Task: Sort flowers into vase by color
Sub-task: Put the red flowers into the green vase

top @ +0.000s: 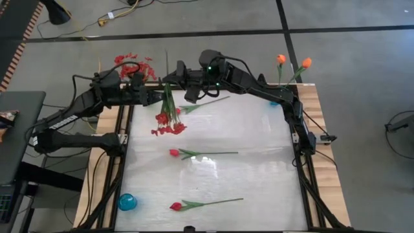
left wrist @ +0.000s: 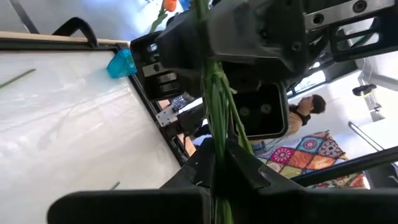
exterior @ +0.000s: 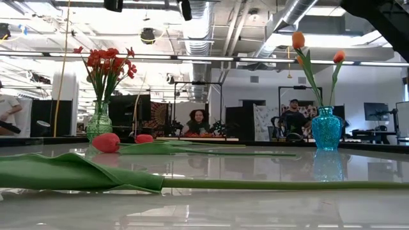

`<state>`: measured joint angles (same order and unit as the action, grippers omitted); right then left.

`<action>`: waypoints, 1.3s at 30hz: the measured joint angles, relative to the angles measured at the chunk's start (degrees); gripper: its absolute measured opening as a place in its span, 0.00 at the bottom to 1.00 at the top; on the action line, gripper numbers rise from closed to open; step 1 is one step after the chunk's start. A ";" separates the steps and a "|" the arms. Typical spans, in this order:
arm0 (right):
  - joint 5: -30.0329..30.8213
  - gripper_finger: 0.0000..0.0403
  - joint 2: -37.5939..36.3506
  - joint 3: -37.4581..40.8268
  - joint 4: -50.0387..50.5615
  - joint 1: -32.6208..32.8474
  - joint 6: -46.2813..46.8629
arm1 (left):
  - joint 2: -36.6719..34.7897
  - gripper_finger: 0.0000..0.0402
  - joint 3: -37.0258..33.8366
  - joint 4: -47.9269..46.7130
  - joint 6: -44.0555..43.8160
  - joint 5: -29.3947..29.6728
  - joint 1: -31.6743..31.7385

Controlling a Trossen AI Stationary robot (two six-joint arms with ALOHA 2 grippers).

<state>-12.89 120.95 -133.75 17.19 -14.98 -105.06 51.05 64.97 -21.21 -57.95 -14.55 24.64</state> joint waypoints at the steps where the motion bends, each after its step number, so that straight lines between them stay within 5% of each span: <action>1: 0.01 0.20 0.00 0.00 -0.03 0.01 0.00 | 0.00 0.02 0.00 0.02 0.08 -0.01 0.00; 5: 0.01 0.09 0.00 0.00 0.21 0.02 0.00 | -0.04 0.06 0.00 0.09 3.40 -0.26 0.00; 20: -0.90 0.10 0.07 0.00 9.50 -1.01 0.07 | -2.19 0.60 0.07 -2.97 21.00 -3.02 6.54; 25: -1.59 0.10 0.07 0.00 10.24 -3.31 1.41 | -2.47 0.62 0.07 -11.28 27.91 -4.70 8.00; 30: -8.89 0.11 0.07 0.00 9.15 -7.64 9.79 | -2.63 0.60 0.07 -12.17 35.76 -5.19 7.94; 39: -28.67 0.10 -0.02 -1.24 1.63 -14.99 44.46 | -2.60 0.57 8.30 -11.75 57.15 3.62 5.38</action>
<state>-41.56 120.92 -134.99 18.82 -29.97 -60.59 48.45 73.27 -32.97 -0.80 -10.93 30.03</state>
